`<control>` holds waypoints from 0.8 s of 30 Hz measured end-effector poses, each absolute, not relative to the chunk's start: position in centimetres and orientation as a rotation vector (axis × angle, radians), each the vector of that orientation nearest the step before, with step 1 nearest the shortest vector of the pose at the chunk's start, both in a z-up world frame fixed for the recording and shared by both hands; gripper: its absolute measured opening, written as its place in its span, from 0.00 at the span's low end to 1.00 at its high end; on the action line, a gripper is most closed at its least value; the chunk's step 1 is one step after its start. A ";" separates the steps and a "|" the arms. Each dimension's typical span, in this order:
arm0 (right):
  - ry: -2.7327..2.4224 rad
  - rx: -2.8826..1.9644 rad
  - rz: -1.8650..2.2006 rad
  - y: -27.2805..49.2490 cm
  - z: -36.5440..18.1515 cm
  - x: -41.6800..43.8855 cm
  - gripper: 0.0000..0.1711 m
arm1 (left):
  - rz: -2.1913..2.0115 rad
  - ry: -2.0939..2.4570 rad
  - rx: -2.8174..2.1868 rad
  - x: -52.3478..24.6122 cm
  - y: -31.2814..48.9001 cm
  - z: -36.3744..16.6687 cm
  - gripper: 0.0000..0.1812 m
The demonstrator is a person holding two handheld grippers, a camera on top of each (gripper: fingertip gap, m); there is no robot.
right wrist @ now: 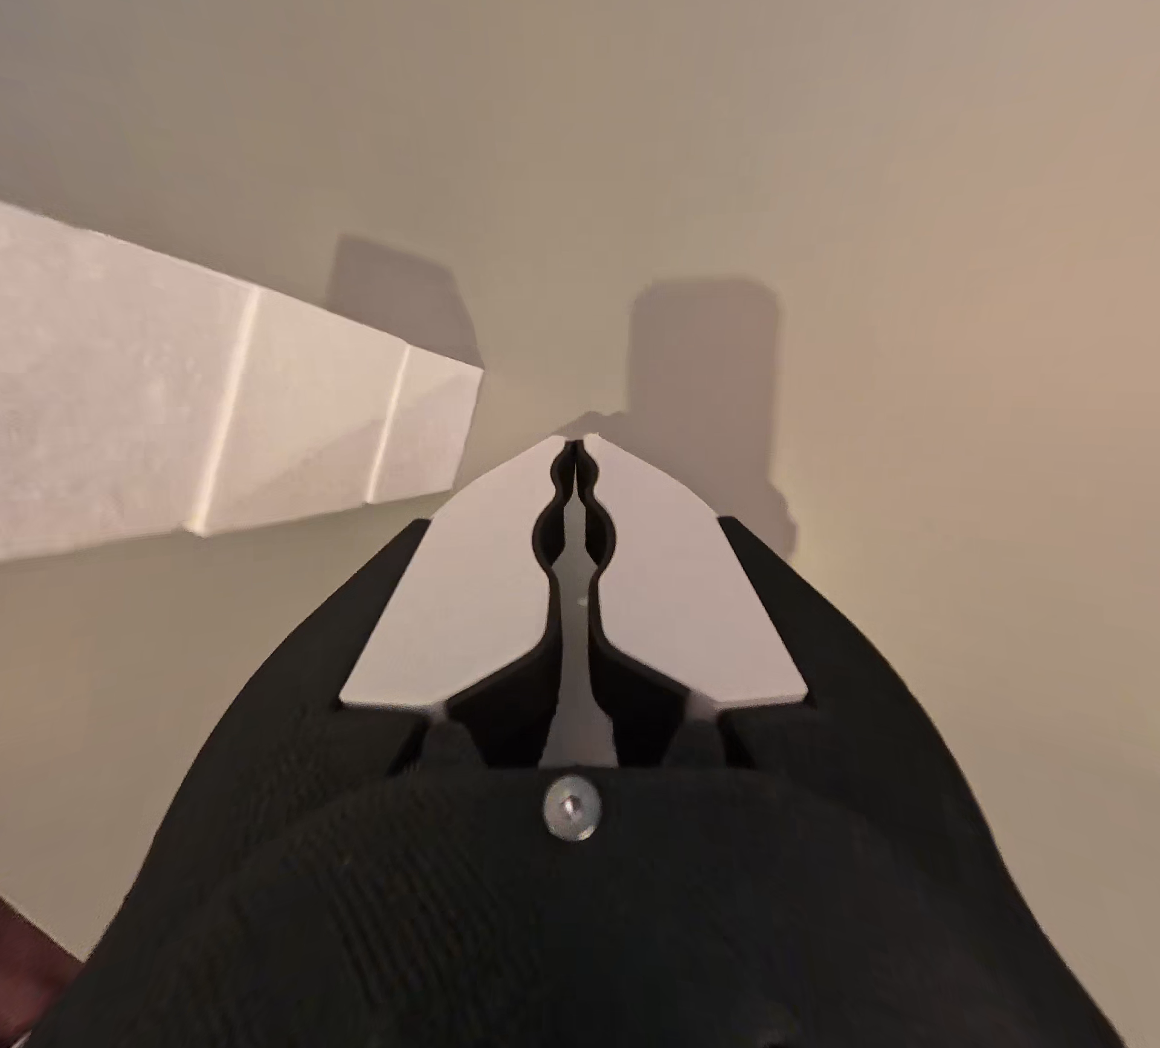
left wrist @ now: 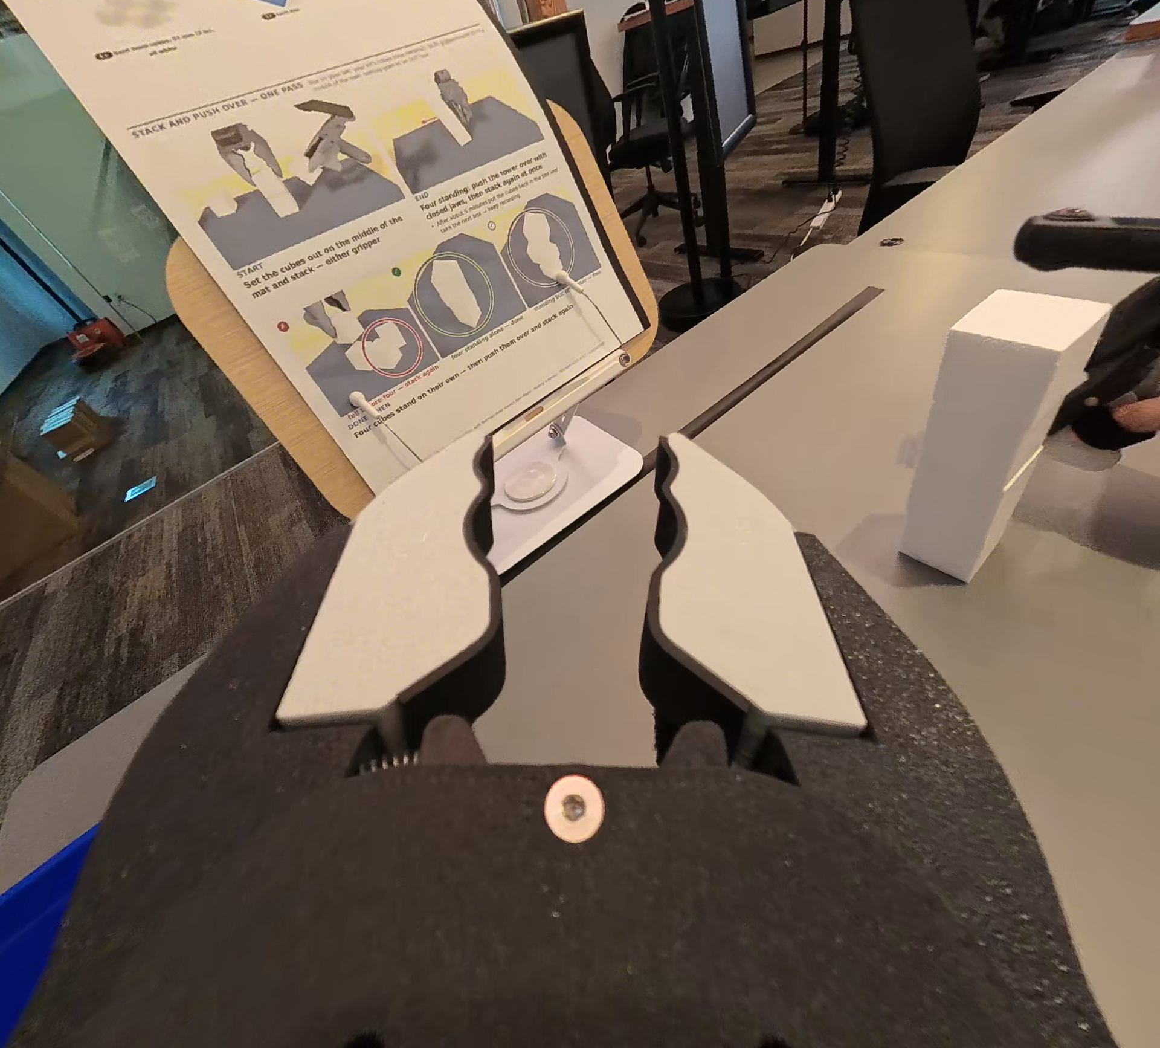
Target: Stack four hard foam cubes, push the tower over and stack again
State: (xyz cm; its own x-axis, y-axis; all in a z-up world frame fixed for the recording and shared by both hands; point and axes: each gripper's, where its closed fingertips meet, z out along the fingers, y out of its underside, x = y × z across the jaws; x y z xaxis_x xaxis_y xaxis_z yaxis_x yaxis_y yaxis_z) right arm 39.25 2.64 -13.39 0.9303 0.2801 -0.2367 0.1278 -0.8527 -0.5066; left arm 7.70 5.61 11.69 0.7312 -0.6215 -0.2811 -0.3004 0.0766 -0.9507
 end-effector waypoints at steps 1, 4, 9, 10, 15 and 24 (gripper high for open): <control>-0.313 -2.608 0.385 2.8 -13.4 38.6 0.00 | -0.283 0.786 -1.524 7.7 5.7 11.6 0.27; -0.403 -2.645 0.301 3.4 -13.0 36.0 0.00 | -0.311 0.771 -1.547 7.9 5.9 11.4 0.29; -0.623 -2.628 0.228 3.8 -10.7 30.7 0.00 | -0.341 0.782 -1.545 8.3 5.7 11.5 0.29; -0.649 -2.612 0.206 4.0 -10.1 30.1 0.00 | -0.333 0.783 -1.548 8.2 5.7 11.4 0.29; -0.731 -2.547 0.150 4.8 -7.1 28.1 0.00 | -0.306 0.761 -1.583 6.6 5.9 11.2 0.30; -0.963 -2.294 0.307 6.7 -3.1 26.2 0.01 | -0.237 0.756 -1.655 5.1 6.5 10.1 0.31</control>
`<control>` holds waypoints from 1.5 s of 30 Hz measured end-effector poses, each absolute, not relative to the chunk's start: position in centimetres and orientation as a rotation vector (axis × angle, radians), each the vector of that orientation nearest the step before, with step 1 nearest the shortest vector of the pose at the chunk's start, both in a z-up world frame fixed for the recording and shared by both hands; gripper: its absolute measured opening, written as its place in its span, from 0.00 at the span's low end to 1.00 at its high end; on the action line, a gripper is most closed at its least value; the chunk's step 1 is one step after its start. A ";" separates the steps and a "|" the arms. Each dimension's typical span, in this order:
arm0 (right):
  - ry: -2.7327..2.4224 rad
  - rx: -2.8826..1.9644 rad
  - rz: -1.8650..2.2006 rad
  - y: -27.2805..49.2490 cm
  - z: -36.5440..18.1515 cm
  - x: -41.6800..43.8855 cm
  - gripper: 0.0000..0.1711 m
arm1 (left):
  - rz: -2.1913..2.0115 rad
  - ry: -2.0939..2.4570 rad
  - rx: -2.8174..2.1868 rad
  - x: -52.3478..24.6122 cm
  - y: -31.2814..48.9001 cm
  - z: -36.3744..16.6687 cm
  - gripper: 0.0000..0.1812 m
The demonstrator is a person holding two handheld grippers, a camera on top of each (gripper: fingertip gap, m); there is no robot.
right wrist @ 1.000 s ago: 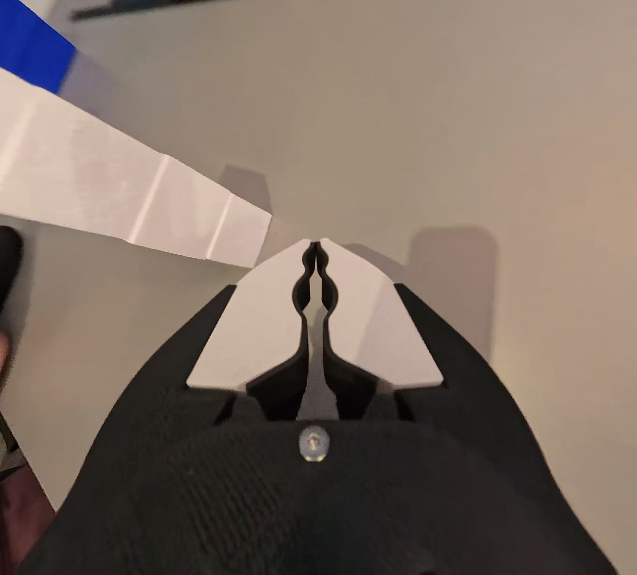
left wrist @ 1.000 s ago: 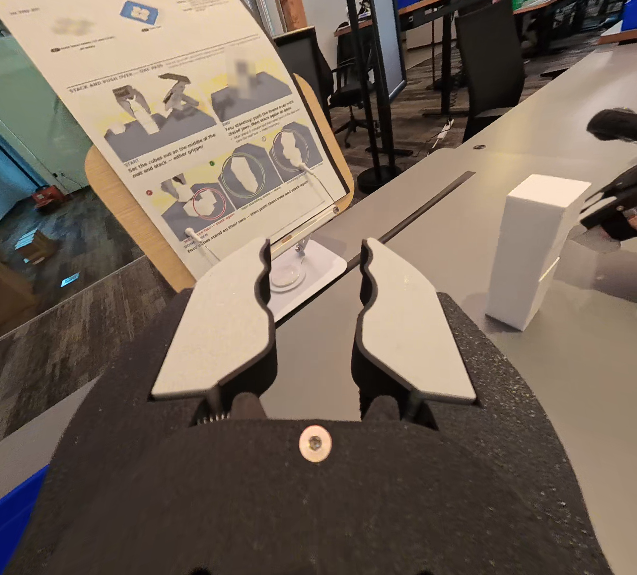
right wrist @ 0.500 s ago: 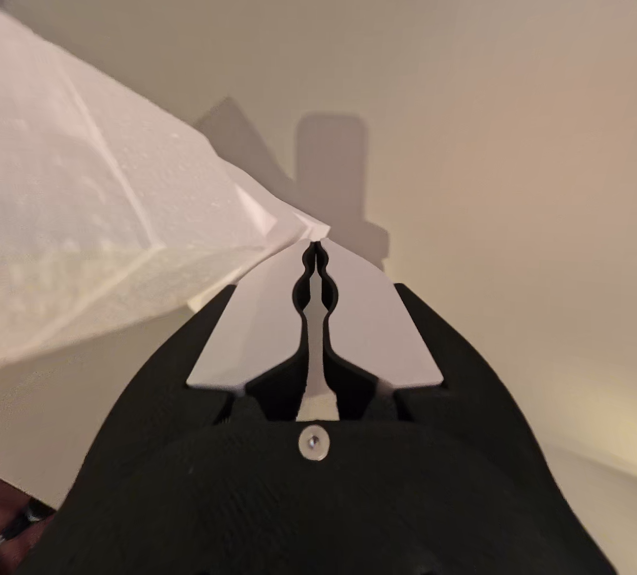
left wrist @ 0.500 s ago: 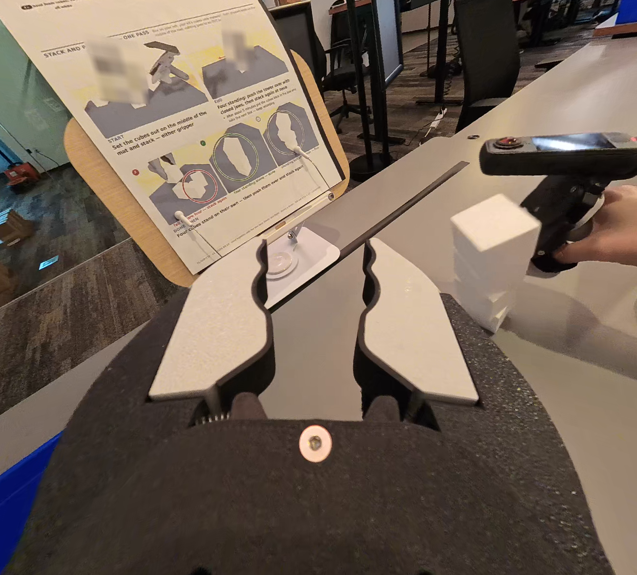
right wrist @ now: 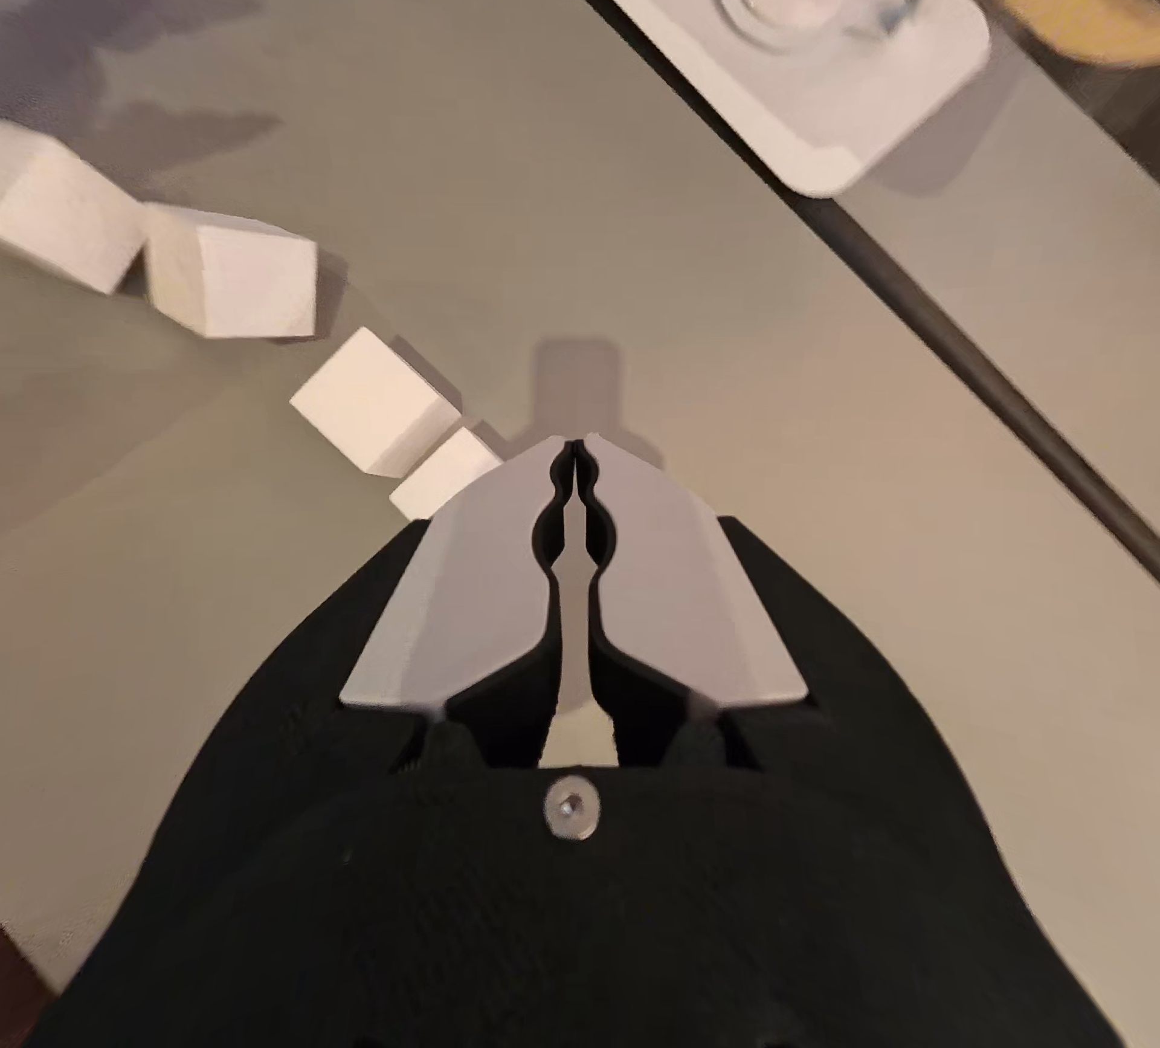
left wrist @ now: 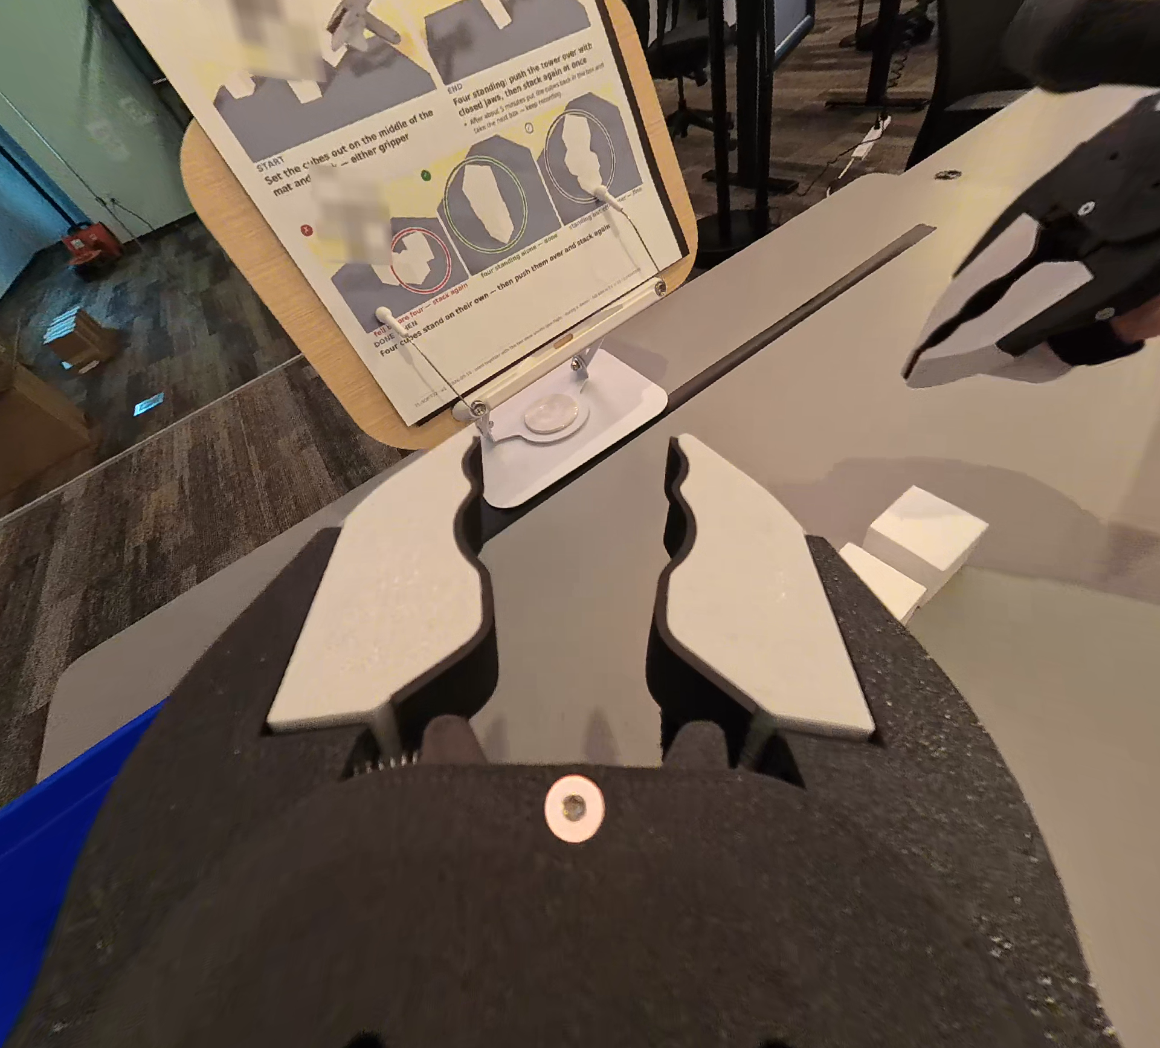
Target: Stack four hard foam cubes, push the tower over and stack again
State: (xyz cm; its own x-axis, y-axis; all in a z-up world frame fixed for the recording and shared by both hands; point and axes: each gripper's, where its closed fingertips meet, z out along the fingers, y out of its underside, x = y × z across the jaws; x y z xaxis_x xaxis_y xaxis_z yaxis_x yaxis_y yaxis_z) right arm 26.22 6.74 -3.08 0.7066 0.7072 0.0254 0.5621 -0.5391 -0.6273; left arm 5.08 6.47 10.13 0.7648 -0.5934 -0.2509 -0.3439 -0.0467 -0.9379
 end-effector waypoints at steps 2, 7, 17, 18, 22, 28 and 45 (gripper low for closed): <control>-1.059 -2.179 0.422 7.3 -3.4 25.8 0.03 | -0.212 0.772 -1.667 5.4 6.6 9.9 0.31; -1.030 -1.818 0.704 8.9 -5.1 26.6 0.15 | -0.155 0.807 -1.700 6.8 6.8 9.1 0.31; -1.090 -1.668 1.010 5.6 -7.6 27.0 0.34 | -0.198 0.835 -1.586 10.8 2.0 12.1 0.33; -1.121 -1.649 1.045 4.8 -7.4 26.7 0.36 | -0.234 0.833 -1.585 11.0 1.1 12.2 0.33; -1.258 -1.654 1.073 2.7 -8.1 25.8 0.40 | -0.297 0.864 -1.648 10.5 -1.2 10.5 0.35; -1.353 -1.695 1.003 1.9 -9.8 24.6 0.43 | 0.045 0.850 -1.770 2.1 -2.0 3.3 0.42; -1.416 -1.803 0.940 1.6 -12.8 24.0 0.41 | -0.031 0.890 -2.071 -5.8 -3.8 -12.0 0.41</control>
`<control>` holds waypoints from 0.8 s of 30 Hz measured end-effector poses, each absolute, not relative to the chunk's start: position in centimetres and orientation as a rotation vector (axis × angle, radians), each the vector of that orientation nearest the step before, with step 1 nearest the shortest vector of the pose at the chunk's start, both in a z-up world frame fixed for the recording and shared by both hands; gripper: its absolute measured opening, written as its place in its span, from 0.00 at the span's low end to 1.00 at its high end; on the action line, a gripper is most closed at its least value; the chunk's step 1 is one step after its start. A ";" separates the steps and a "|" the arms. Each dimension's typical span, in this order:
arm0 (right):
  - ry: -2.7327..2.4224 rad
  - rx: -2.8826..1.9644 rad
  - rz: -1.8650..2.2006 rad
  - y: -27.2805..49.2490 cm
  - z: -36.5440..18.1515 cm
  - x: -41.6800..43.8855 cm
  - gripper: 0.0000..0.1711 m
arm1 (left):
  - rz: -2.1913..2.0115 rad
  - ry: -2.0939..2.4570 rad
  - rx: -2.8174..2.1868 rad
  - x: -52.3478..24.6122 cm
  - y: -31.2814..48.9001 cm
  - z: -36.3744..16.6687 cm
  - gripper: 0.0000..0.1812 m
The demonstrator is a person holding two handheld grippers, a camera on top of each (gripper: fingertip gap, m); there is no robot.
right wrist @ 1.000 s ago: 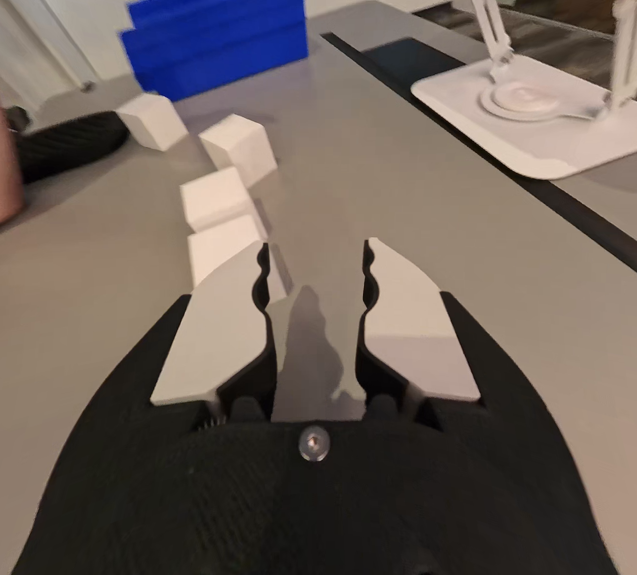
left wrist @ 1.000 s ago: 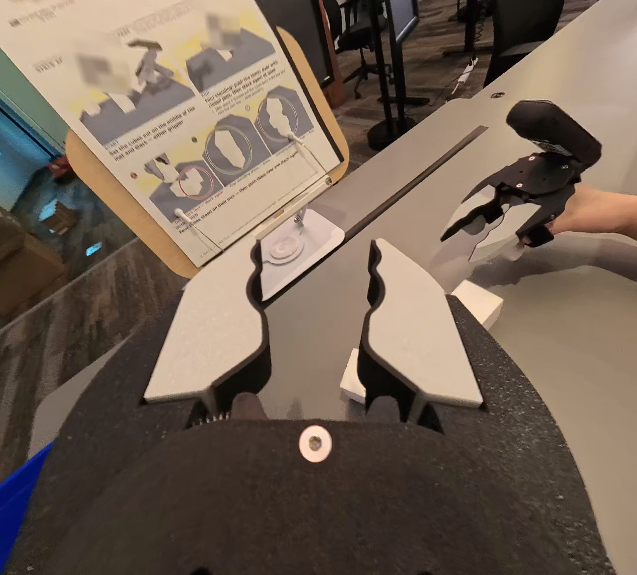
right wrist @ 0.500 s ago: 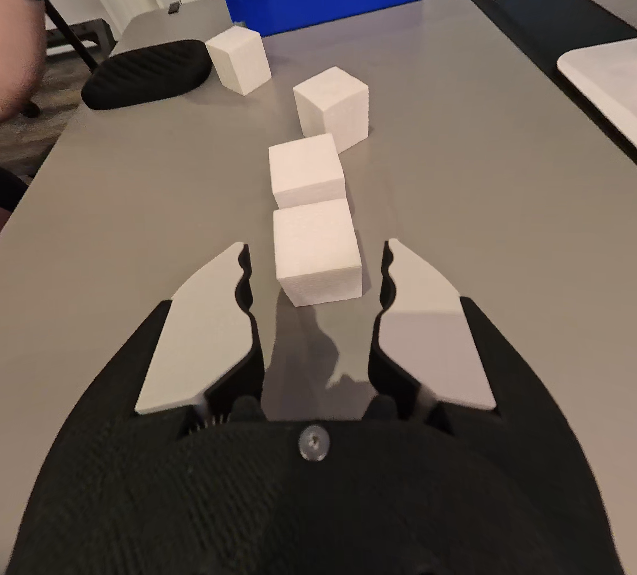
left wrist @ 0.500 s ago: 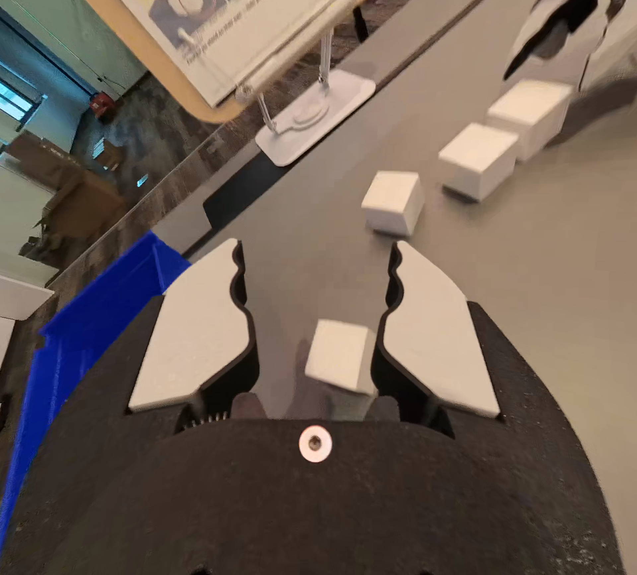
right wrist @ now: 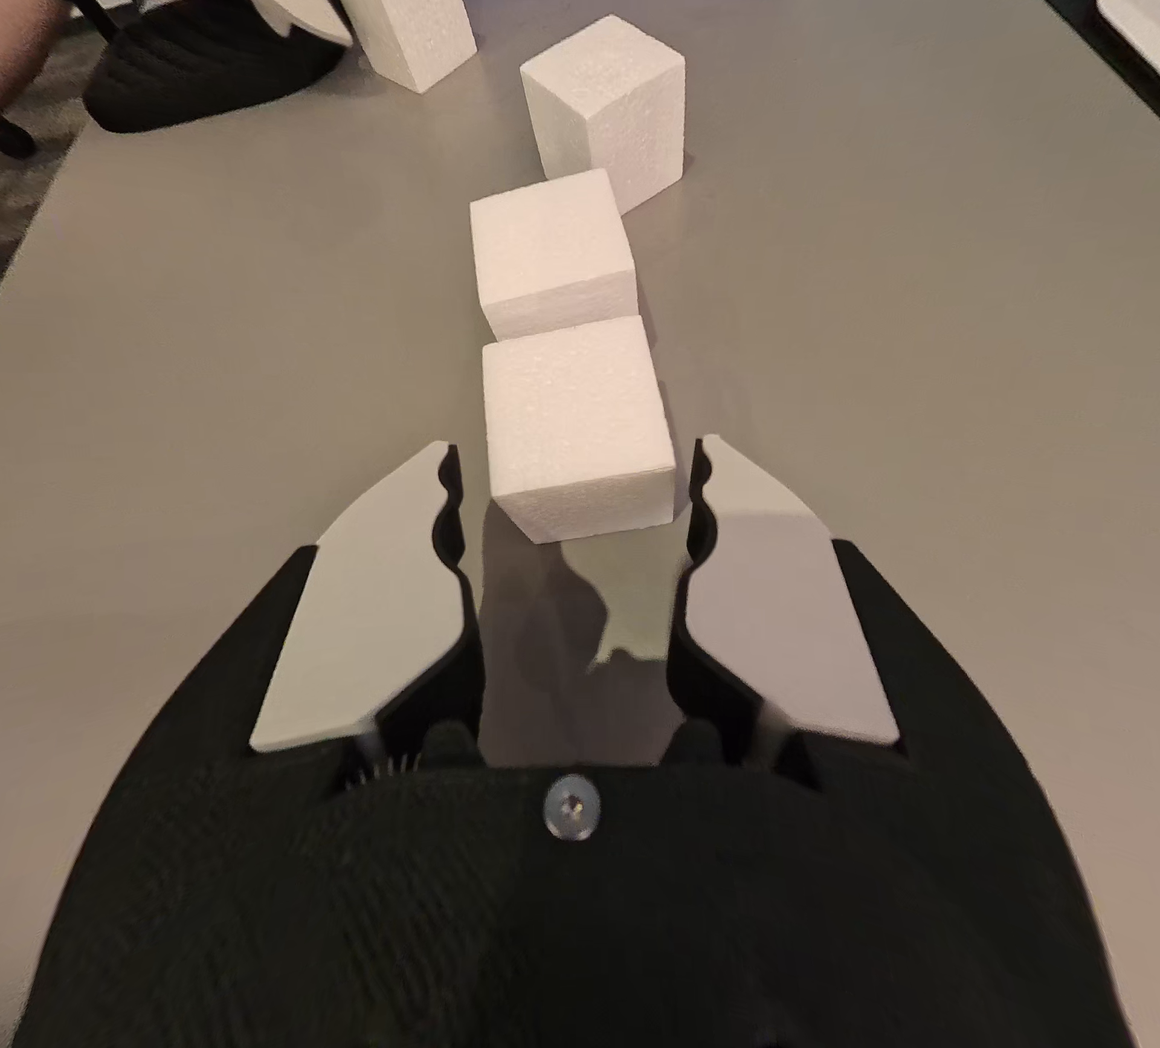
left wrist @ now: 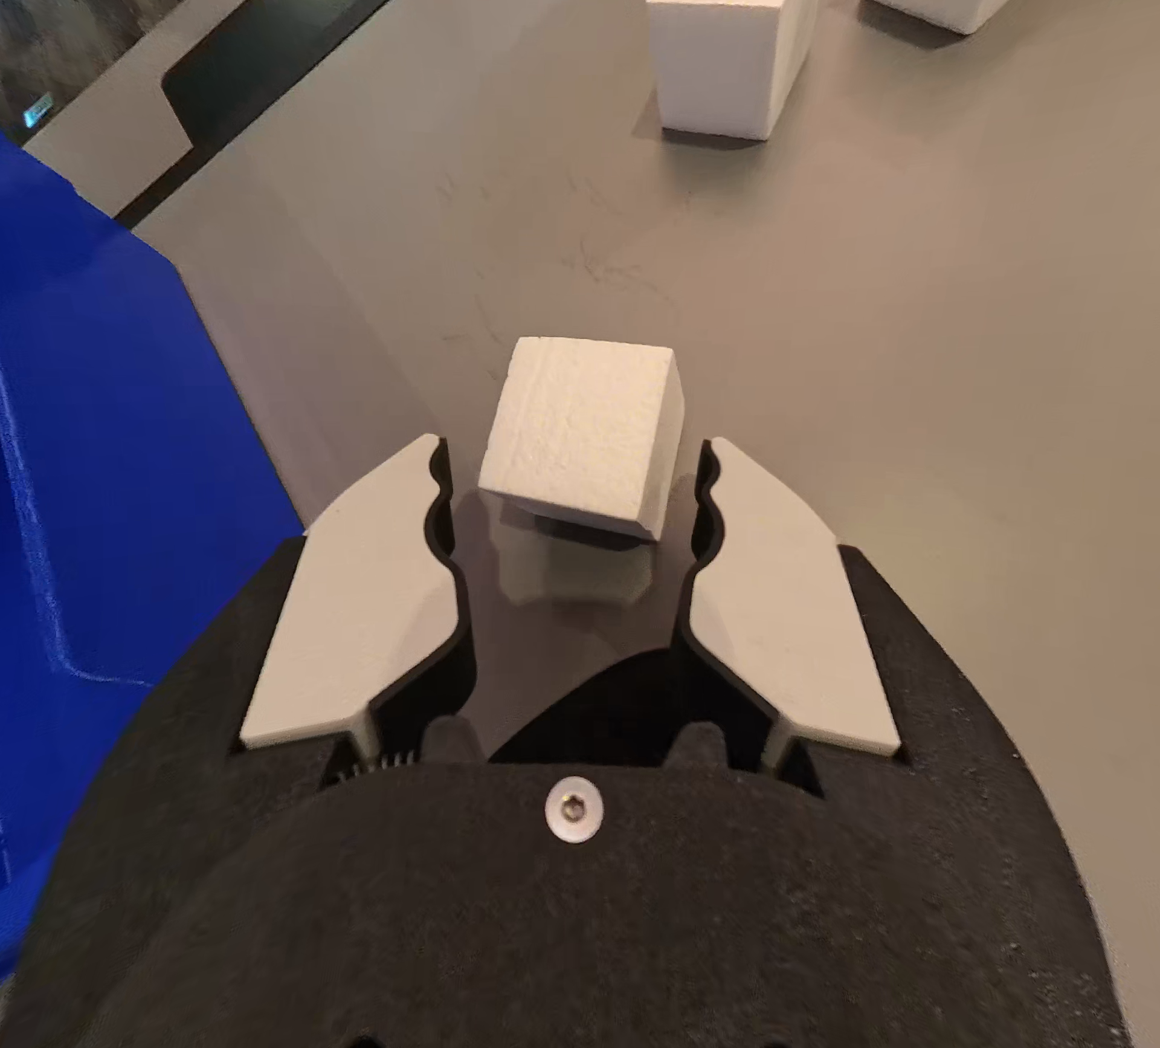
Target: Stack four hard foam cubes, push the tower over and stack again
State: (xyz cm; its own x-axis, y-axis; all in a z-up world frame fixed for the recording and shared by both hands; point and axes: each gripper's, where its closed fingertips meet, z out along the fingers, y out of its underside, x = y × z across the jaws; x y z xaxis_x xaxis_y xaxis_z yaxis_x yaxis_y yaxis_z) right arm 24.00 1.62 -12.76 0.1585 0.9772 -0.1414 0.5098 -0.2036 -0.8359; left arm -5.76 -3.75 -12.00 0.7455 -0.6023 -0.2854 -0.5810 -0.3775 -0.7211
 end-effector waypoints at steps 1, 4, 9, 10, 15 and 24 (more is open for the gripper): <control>-1.420 -1.803 0.934 1.6 -12.9 24.0 0.41 | -0.034 0.883 -2.082 -5.7 -3.5 -12.2 0.41; -1.438 -1.799 0.931 1.5 -12.9 23.9 0.35 | -0.041 0.885 -2.157 -5.6 -2.9 -13.5 0.41; -1.442 -1.803 0.953 1.4 -12.9 24.2 0.33 | -0.051 0.884 -2.154 -5.4 -2.0 -13.9 0.35; -1.433 -1.805 0.959 1.5 -12.9 24.4 0.33 | -0.055 0.888 -2.146 -5.3 -2.0 -13.8 0.35; -1.378 -1.815 1.000 2.0 -12.8 25.2 0.33 | -0.070 0.889 -2.079 -4.5 -1.4 -11.7 0.35; -1.281 -1.796 1.052 3.0 -11.6 26.6 0.33 | -0.056 0.967 -1.751 1.8 2.4 4.6 0.35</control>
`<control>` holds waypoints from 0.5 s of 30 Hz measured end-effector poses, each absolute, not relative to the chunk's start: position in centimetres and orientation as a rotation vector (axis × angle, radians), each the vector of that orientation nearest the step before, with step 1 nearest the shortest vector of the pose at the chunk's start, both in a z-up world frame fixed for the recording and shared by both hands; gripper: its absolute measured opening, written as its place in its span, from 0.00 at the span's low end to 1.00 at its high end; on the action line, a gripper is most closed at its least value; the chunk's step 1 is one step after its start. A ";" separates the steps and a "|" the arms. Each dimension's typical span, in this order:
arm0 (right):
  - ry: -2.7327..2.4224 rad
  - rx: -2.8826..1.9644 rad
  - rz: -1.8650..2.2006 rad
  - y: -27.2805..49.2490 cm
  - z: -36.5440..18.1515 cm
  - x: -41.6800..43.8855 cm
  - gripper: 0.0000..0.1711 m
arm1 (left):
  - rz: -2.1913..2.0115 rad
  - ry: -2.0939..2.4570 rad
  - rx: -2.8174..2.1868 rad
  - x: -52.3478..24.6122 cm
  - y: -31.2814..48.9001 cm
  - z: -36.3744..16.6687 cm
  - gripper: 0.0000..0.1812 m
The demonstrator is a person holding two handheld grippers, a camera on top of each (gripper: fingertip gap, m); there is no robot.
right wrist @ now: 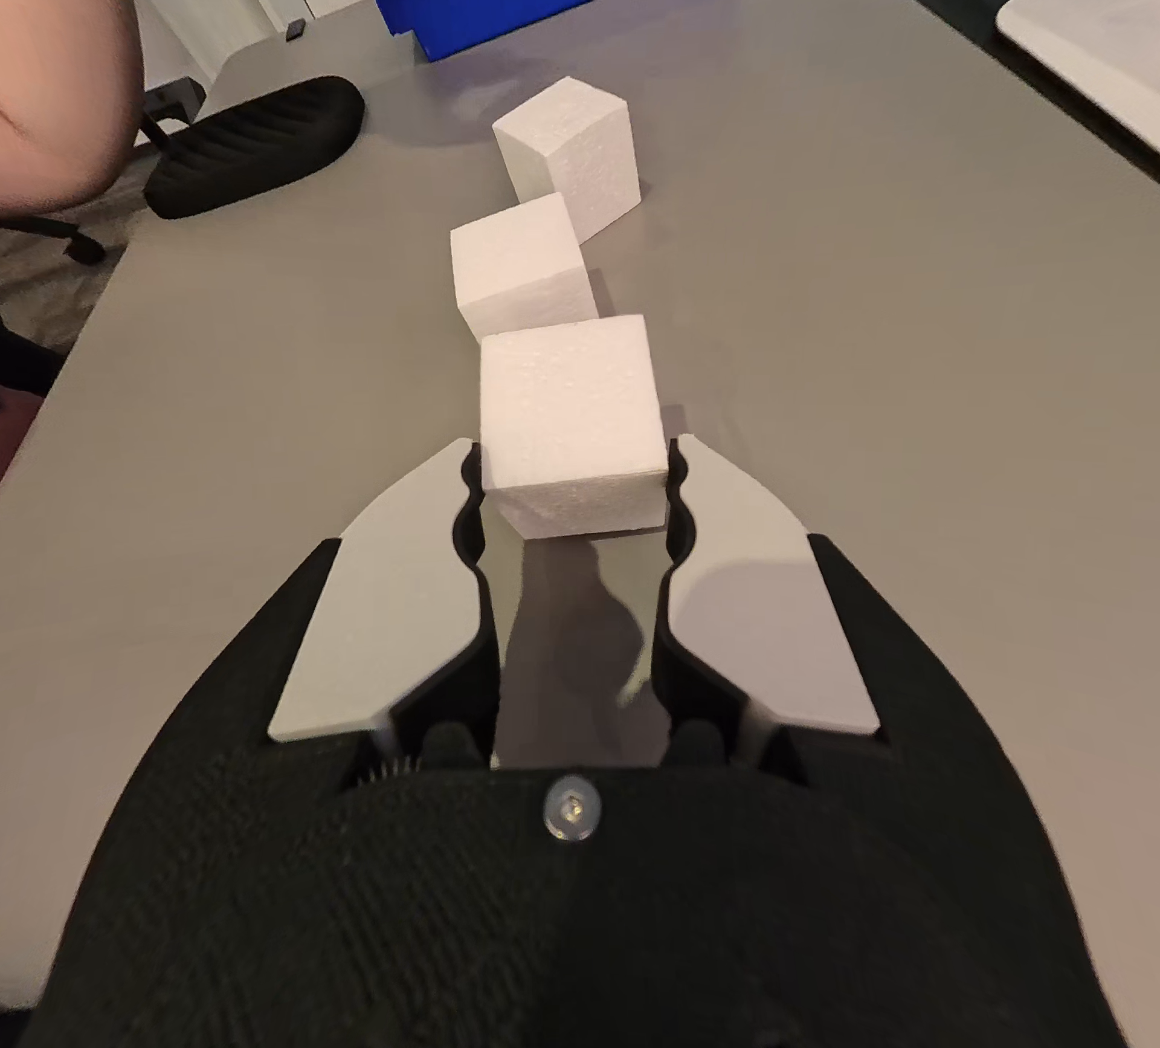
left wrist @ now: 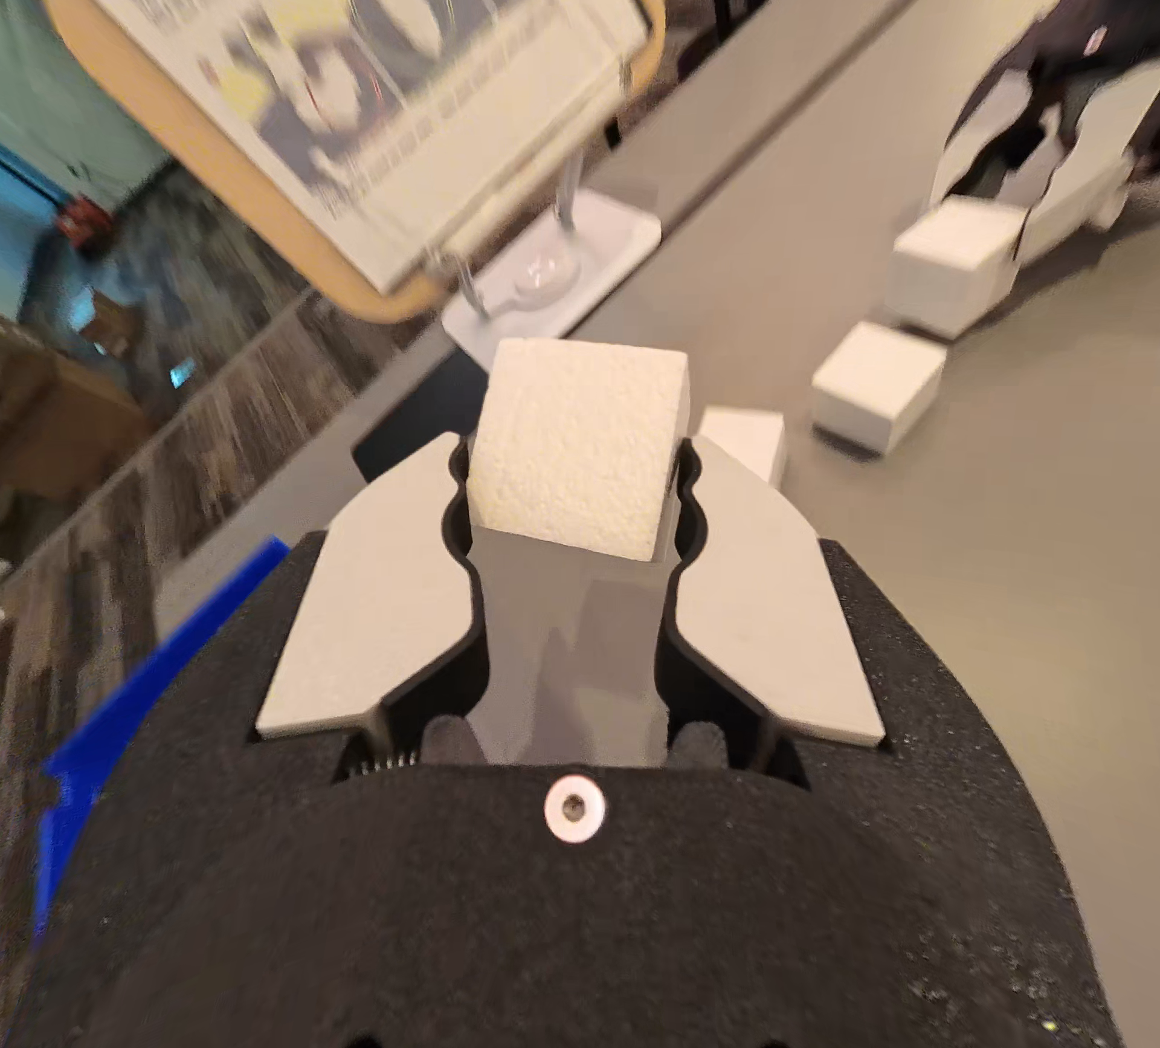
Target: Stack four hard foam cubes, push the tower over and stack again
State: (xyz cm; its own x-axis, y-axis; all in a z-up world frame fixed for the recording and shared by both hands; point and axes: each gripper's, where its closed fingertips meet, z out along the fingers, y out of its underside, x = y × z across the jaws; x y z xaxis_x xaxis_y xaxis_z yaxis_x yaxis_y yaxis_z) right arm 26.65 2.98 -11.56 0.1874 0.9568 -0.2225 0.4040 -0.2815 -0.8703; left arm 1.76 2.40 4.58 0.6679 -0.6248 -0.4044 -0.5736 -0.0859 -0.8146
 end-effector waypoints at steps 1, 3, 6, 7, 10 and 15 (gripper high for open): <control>-1.272 -1.793 1.052 3.1 -11.4 26.8 0.33 | -0.065 0.970 -1.708 2.6 2.7 6.7 0.35; -1.251 -1.780 1.063 3.3 -10.9 26.9 0.33 | -0.097 0.960 -1.633 4.1 3.3 10.4 0.35; -1.237 -1.745 1.080 3.3 -9.9 26.6 0.33 | -0.243 0.940 -1.544 6.1 3.6 13.8 0.35; -1.240 -1.734 1.081 3.2 -9.6 26.5 0.33 | -0.303 0.936 -1.525 6.7 3.6 14.1 0.35; -1.246 -1.704 1.074 3.2 -8.7 26.2 0.33 | -0.378 0.929 -1.524 6.7 4.2 13.0 0.35; -1.224 -1.660 1.076 3.1 -7.4 26.2 0.33 | -0.400 0.959 -1.596 5.2 5.3 10.5 0.35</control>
